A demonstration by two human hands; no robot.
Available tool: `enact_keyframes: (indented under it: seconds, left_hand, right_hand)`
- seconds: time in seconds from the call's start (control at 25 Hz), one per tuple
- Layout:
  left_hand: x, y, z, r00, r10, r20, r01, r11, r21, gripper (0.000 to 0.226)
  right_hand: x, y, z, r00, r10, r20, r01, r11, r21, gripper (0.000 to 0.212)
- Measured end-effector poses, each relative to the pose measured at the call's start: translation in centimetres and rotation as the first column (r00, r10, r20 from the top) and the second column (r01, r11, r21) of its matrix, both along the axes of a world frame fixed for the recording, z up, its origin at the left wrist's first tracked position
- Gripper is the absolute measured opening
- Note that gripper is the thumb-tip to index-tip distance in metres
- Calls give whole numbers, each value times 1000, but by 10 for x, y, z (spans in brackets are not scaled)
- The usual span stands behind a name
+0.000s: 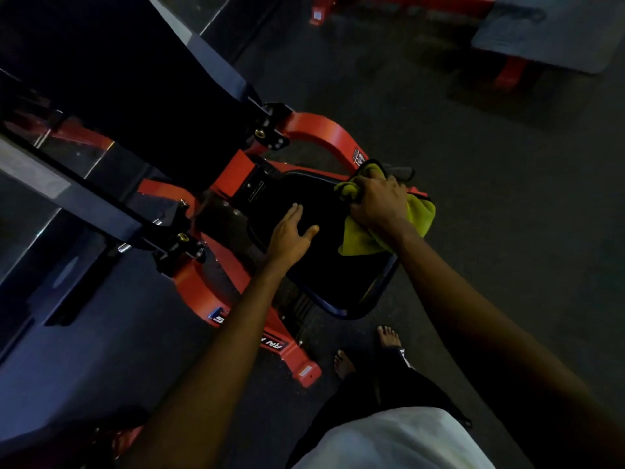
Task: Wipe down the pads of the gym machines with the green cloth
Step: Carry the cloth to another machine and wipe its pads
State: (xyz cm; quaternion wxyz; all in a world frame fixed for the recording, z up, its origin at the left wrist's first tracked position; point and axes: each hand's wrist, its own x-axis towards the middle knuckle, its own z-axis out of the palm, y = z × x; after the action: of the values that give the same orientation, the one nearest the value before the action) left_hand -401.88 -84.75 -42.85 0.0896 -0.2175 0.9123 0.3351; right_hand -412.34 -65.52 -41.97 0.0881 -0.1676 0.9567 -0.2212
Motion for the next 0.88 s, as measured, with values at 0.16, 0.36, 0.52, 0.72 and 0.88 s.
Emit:
enact_keyframes:
  seconds: [0.16, 0.36, 0.52, 0.72, 0.88]
  left_hand:
    - [-17, -12, -6, 999, -36, 21, 36, 999, -13, 78]
    - [-29, -32, -12, 995, -70, 74, 74, 996, -44, 98]
    - [-27, -36, -13, 996, -73, 45, 75, 997, -35, 98]
    - [-30, -55, -10, 998, -53, 32, 55, 997, -59, 88]
    - [-32, -58, -9, 998, -48, 49, 50, 998, -41, 89]
  right_hand:
    - [16, 26, -3, 995, -95, -20, 93, 993, -71, 32]
    - [28, 42, -8, 980, -197, 0, 197, 980, -29, 32]
    - [-9, -13, -14, 997, -49, -57, 53, 996, 65, 30]
    - [-42, -60, -24, 996, 81, 46, -82, 996, 17, 31]
    - [-59, -97, -24, 976, 192, 102, -190, 981, -27, 33]
